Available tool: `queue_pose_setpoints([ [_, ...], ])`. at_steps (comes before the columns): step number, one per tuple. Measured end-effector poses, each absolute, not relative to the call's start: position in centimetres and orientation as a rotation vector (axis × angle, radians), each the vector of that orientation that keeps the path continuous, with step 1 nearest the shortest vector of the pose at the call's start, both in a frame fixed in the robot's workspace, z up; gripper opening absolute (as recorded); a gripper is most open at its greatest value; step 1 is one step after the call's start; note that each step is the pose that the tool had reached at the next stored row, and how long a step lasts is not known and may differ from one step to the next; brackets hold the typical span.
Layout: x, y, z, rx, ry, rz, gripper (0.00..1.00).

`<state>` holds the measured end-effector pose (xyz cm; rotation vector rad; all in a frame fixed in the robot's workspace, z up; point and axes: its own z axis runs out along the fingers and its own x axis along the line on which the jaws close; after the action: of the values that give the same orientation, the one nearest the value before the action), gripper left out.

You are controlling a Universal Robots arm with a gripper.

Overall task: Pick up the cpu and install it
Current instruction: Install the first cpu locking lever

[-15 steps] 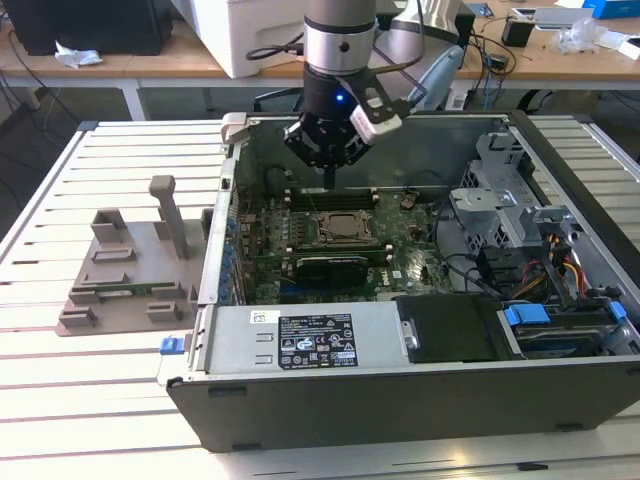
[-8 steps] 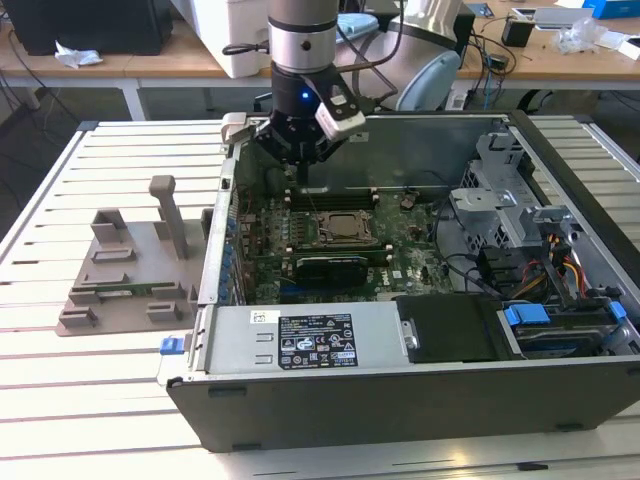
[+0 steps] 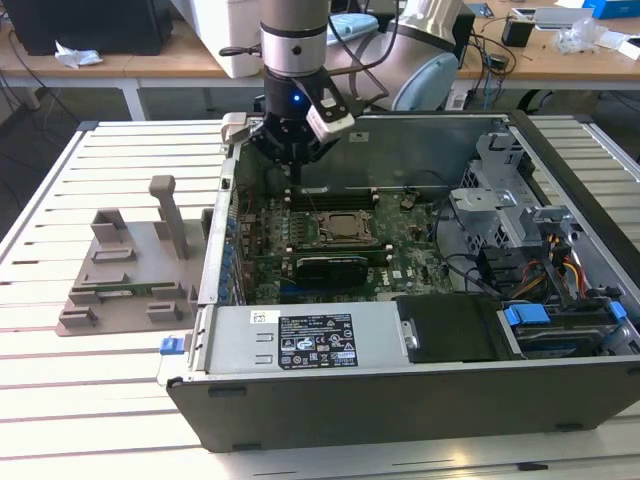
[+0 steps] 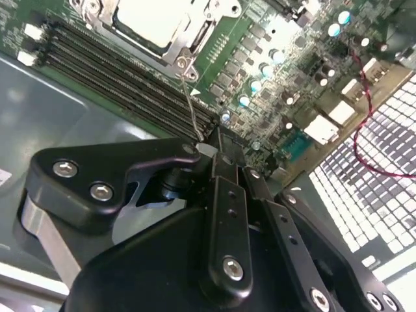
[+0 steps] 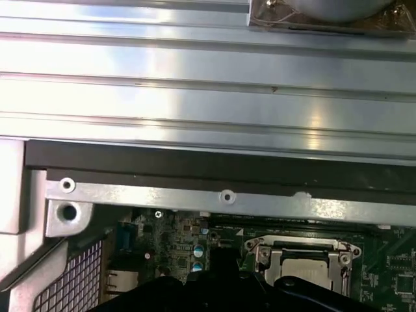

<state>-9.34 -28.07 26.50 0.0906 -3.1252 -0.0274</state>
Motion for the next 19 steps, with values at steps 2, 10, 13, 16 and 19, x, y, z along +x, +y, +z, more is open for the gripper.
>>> queue_pose_setpoints([
  [2, -8.3, -28.1, 26.5, 0.091, -3.125, -0.027, 0.11],
  [10, -4.8, -28.0, 26.4, 0.090, -3.118, -0.028, 0.11],
  [13, -4.0, -28.0, 26.4, 0.090, -3.116, -0.028, 0.11],
  [16, -3.9, -28.0, 26.4, 0.090, -3.116, -0.028, 0.11],
  [19, -4.0, -28.1, 26.2, 0.090, -3.116, -0.028, 0.11],
])
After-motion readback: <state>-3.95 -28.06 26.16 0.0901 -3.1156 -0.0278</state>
